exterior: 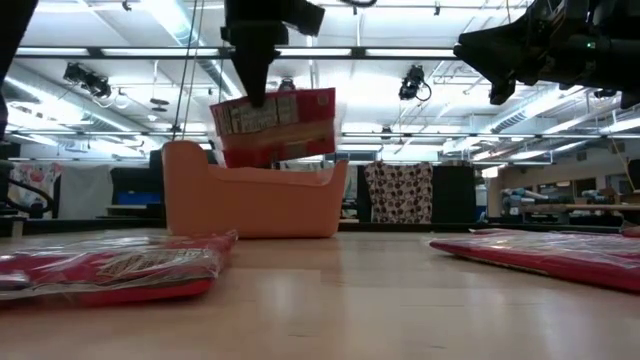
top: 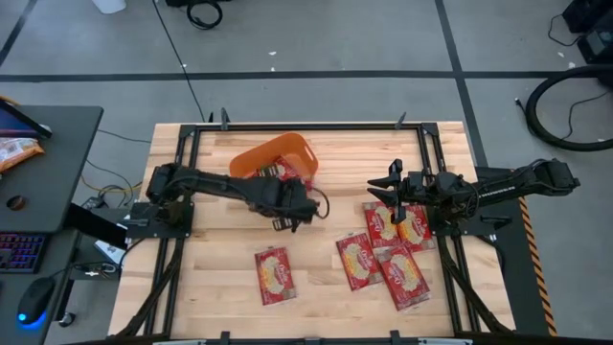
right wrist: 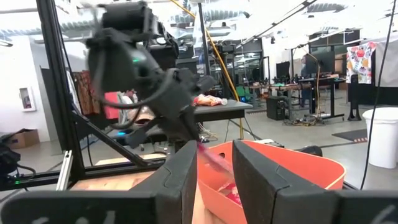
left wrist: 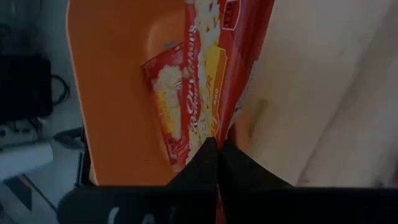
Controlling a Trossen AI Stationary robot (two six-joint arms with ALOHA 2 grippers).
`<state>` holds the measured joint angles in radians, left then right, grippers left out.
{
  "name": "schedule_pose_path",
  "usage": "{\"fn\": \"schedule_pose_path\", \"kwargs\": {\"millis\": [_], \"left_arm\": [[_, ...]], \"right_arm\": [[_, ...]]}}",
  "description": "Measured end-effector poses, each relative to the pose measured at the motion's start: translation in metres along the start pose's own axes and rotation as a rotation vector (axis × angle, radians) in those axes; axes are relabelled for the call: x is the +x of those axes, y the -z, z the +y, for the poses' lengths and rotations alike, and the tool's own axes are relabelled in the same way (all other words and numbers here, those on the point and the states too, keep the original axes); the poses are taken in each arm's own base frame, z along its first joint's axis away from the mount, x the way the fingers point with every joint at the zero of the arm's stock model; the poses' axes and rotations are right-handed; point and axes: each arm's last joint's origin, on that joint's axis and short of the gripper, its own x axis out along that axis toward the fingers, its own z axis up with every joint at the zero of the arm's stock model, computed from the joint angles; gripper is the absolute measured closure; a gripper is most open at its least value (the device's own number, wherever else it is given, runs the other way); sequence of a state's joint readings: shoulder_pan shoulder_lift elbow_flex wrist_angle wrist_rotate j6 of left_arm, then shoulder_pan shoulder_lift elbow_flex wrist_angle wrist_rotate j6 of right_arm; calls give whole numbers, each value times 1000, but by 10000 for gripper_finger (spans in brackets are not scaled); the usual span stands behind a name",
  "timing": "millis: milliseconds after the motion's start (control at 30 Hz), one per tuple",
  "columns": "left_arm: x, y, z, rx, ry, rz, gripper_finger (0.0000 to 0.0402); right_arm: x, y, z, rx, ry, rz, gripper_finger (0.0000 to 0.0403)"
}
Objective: Sort popcorn bags into baskets
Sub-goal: Put the red popcorn bag into the orange bin
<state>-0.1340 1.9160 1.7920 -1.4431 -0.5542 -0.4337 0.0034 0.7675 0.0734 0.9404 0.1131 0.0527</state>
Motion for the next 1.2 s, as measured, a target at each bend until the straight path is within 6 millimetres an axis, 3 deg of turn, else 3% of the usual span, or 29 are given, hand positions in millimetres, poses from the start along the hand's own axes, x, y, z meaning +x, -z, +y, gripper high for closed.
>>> {"fn": "schedule_pose_path", "kwargs": {"millis": [867,1200], "left_arm": [[60,-14,96,-219,64,240,392],[58,-15,91,-214,170,251,282]], "right_arm": [[0,0,0,-1,-2,2,295],[0,1,0,-5,-2,10,295]]}}
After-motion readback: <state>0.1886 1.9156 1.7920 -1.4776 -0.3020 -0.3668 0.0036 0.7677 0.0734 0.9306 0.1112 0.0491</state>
